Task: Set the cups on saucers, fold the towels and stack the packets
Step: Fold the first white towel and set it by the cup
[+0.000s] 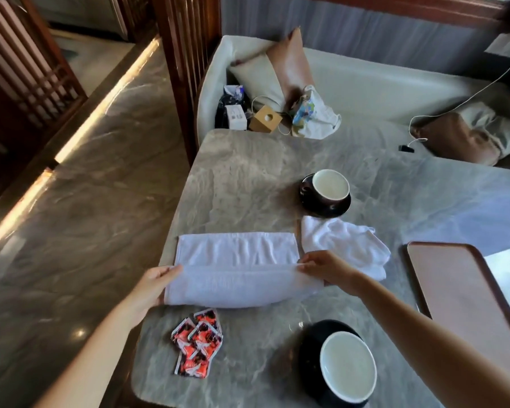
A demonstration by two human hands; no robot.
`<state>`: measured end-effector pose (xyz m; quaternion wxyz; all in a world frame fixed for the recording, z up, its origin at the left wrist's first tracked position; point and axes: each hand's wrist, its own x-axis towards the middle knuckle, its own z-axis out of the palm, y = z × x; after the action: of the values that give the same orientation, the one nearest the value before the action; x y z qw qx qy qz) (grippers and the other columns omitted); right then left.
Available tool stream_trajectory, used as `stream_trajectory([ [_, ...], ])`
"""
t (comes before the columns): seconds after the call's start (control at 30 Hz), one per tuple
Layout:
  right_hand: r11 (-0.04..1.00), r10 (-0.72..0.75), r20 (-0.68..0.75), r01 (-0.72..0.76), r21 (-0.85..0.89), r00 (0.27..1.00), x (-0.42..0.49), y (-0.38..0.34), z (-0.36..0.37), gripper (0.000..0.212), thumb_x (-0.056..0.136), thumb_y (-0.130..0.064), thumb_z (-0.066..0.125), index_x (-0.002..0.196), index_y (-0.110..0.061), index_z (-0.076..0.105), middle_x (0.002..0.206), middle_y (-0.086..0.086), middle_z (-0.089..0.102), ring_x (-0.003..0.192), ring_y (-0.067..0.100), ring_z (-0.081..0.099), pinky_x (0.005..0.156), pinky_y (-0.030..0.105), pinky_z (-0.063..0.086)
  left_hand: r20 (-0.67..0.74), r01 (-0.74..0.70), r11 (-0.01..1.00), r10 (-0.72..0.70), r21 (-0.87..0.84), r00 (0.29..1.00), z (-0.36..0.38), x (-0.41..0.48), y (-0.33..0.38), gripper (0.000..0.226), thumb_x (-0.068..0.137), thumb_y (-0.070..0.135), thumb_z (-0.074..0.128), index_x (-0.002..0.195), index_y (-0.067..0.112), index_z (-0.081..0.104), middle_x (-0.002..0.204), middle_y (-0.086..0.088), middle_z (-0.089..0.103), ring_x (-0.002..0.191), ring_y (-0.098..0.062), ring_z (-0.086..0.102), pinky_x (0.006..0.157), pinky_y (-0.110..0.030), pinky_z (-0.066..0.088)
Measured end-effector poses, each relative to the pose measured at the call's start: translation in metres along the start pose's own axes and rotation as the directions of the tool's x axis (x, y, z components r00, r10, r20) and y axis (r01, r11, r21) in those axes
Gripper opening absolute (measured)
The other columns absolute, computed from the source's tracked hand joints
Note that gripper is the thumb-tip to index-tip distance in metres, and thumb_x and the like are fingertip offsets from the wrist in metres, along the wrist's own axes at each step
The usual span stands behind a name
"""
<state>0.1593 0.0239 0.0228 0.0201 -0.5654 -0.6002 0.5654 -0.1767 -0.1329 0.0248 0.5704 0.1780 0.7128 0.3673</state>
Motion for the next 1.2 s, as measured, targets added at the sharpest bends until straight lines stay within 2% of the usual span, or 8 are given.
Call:
stream_trajectory([
  [0.2,0.951,-0.3,-0.246,0.27,-0.149,0.922,0.036,-0.018,0.0,0.005,0.083,-0.016,0.069,0.085,-0.017,0.074,0.09,0.004,0.073,0.081,0.012,0.061,0.063,0.009,0.041,-0.194,-0.137,0.99,0.138,0.017,0.971,0.01,0.027,0.012,0.023,0.092,0.027,0.054,0.083,0.01,0.066,0.077,-0.008,0.062,0.071,-0.019,0.053,0.056,-0.029,0.033],
  [0.53,0.935,-0.274,-0.425,0.134,-0.329,0.863,0.091,-0.027,0.024,0.009,0.082,-0.019,0.063,0.086,-0.022,0.07,0.08,-0.009,0.058,0.086,0.02,0.063,0.068,0.028,0.046,-0.316,-0.235,0.965,0.26,0.115,0.912,0.007,0.107,0.011,0.021,0.088,0.019,0.057,0.071,0.011,0.047,0.07,-0.006,0.031,0.067,-0.018,0.027,0.057,-0.03,0.018],
  [0.63,0.854,-0.338,-0.415,0.09,-0.512,0.844,0.091,-0.026,0.029,0.016,0.083,-0.021,0.063,0.098,-0.023,0.066,0.101,-0.003,0.058,0.1,0.023,0.056,0.075,0.033,0.048,-0.335,-0.195,0.949,0.273,0.249,0.902,0.009,0.11,0.008,0.008,0.086,0.011,0.058,0.081,0.008,0.053,0.074,-0.01,0.044,0.071,-0.022,0.042,0.061,-0.032,0.032],
  [0.73,0.648,-0.466,-0.402,-0.005,-0.762,0.788,0.08,-0.028,0.044,0.036,0.08,-0.028,0.065,0.115,-0.026,0.06,0.128,0.002,0.051,0.117,0.031,0.046,0.091,0.042,0.042,-0.356,-0.255,0.716,0.583,0.65,0.73,0.017,0.098,0.004,0.029,0.082,0.015,0.059,0.11,0.009,0.054,0.114,-0.013,0.053,0.102,-0.028,0.047,0.086,-0.038,0.036],
  [0.8,0.576,-0.556,-0.321,0.077,-0.814,0.766,0.072,-0.039,0.07,0.042,0.081,-0.03,0.063,0.122,-0.023,0.058,0.14,0.005,0.049,0.124,0.034,0.045,0.102,0.05,0.039,-0.119,-0.376,0.448,0.757,0.811,0.643,0.031,0.089,0.002,0.04,0.079,0.021,0.053,0.119,0.014,0.052,0.128,-0.008,0.051,0.11,-0.024,0.043,0.092,-0.039,0.031],
  [0.93,0.515,-0.579,0.015,0.38,-0.768,0.815,0.076,-0.045,0.141,0.054,0.094,-0.036,0.038,0.144,-0.016,0.035,0.156,0.003,0.026,0.146,0.023,0.018,0.117,0.05,0.012,0.258,-0.476,0.16,0.671,0.865,0.695,0.069,0.089,-0.012,0.054,0.079,0.024,0.04,0.129,0.008,0.053,0.14,-0.01,0.051,0.131,-0.025,0.046,0.11,-0.051,0.028],
  [1.0,0.568,-0.506,0.051,0.377,-0.731,0.861,0.082,-0.037,0.158,0.058,0.097,-0.039,0.026,0.15,-0.015,0.019,0.159,0.002,0.011,0.147,0.019,0.001,0.12,0.047,0.005,0.295,-0.388,0.046,0.57,0.92,0.767,0.073,0.097,-0.024,0.059,0.078,0.026,0.034,0.13,0.005,0.053,0.143,-0.009,0.048,0.132,-0.028,0.045,0.108,-0.054,0.03],
  [1.2,0.409,-0.58,0.1,0.395,-0.823,0.809,0.09,-0.013,0.149,0.065,0.097,-0.048,0.025,0.149,-0.009,0.023,0.157,0.008,0.021,0.147,0.023,0.015,0.119,0.046,0.016,0.305,-0.3,-0.096,0.52,0.949,0.798,0.063,0.109,-0.044,0.064,0.087,0.047,0.03,0.145,0.02,0.03,0.157,0.002,0.02,0.144,-0.027,0.021,0.113,-0.052,0.018],
])
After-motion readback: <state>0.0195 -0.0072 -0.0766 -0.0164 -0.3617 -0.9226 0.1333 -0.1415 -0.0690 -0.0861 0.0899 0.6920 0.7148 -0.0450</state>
